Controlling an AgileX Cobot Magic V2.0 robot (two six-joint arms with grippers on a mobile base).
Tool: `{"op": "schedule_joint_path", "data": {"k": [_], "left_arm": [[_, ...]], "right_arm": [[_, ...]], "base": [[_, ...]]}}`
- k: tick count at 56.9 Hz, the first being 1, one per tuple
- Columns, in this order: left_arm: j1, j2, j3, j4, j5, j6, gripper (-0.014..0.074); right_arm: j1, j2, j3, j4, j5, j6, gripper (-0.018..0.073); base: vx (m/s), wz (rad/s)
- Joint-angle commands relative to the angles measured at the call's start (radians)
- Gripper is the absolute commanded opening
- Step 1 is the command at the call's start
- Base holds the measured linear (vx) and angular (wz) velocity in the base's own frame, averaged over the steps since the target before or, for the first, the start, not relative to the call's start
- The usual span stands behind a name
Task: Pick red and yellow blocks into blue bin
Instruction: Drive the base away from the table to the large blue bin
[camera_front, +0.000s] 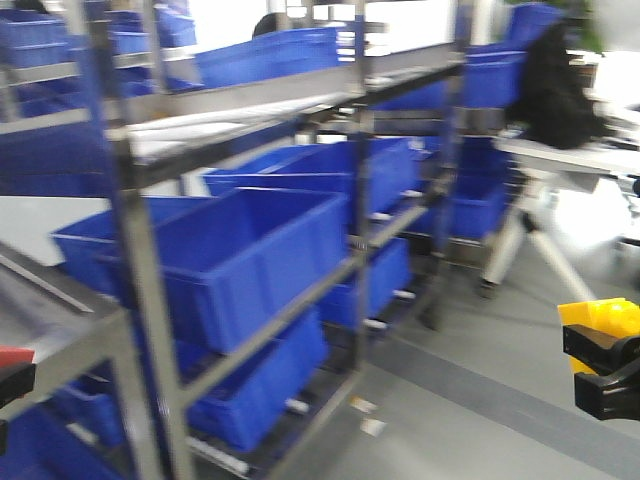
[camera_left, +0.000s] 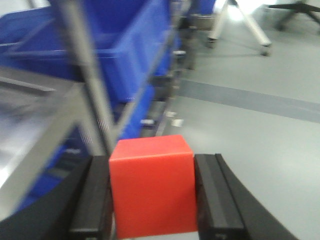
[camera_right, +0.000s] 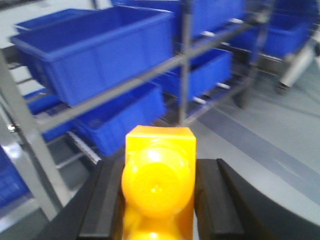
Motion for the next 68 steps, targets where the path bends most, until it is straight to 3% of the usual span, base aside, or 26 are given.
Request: {"op": "schedule_joint_path", "data": {"k": [1,68], "left_arm": [[-0.005,-0.007,-0.029,-0.019,-0.075,-0.009,0.0002],[-0.005,-0.007,-0.029,-0.019,-0.075,-0.009,0.0002]], "right_arm": [[-0.003,-0.010,-0.031,-0.002,-0.084,-0.012,-0.0010],[-0.003,-0.010,-0.031,-0.002,-0.084,-0.012,-0.0010]], "base": [[0.36,0.71],[0.16,0.59]]}}
